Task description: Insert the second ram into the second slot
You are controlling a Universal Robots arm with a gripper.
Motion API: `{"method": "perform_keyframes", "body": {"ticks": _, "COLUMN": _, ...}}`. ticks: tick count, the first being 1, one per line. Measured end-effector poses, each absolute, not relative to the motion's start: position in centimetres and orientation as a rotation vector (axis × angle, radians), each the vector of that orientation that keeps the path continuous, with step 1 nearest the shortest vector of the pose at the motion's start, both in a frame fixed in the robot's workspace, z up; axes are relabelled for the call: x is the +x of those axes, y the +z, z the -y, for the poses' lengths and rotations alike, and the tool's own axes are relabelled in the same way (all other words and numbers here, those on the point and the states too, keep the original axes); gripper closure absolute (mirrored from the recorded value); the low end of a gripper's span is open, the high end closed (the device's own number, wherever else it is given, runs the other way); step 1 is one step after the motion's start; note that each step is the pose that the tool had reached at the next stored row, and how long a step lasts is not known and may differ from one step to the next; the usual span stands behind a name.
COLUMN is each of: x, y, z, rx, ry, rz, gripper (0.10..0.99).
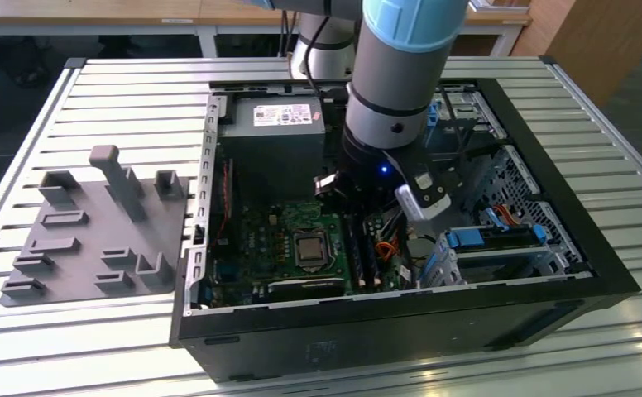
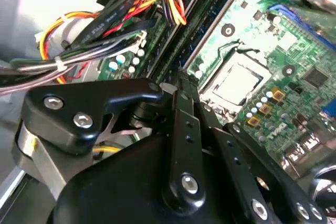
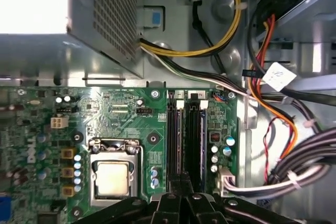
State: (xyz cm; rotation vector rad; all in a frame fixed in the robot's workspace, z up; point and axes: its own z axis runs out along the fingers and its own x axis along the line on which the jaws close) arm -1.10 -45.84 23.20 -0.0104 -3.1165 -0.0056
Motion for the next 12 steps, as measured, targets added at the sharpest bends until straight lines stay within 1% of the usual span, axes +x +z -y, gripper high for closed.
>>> {"method": "perform_keyframes", "body": {"ticks": 6, "x": -1.1, "y": 24.8, "z": 45.8, "rx": -0.01, "ry": -0.005, "rz": 3.116, "gripper": 0.98}}
{"method": "perform_keyframes", "body": {"ticks": 12, "x": -1.1, "y": 25.6, "z": 45.8, "rx": -0.01, "ry": -0.006, "rz": 3.116, "gripper": 0.98}}
